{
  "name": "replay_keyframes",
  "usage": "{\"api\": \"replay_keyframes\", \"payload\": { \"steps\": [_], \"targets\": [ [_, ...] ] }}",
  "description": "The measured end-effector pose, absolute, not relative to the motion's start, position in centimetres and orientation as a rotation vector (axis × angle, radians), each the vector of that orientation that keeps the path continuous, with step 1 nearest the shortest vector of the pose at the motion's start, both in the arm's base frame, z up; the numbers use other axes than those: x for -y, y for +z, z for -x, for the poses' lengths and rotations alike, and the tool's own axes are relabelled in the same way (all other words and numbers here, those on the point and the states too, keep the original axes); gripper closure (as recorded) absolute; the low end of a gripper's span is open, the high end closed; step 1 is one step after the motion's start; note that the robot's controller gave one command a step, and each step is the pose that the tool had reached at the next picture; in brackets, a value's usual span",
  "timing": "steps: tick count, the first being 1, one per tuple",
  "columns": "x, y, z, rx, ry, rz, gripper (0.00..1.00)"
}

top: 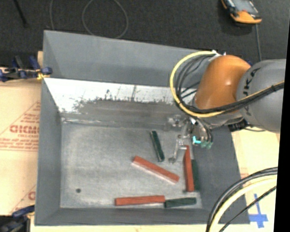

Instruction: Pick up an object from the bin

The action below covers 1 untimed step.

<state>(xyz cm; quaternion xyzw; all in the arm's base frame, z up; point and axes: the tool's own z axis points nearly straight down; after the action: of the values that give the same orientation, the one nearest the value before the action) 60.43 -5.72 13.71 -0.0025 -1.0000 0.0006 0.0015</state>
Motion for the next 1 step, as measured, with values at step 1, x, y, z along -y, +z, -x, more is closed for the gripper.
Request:
{"api": "replay_keyframes", "payload": {
  "steps": [1],
  "targets": [
    [5.0,7.14,-57.99,3.139,-0.002,0.246,0.0]
  ]
}}
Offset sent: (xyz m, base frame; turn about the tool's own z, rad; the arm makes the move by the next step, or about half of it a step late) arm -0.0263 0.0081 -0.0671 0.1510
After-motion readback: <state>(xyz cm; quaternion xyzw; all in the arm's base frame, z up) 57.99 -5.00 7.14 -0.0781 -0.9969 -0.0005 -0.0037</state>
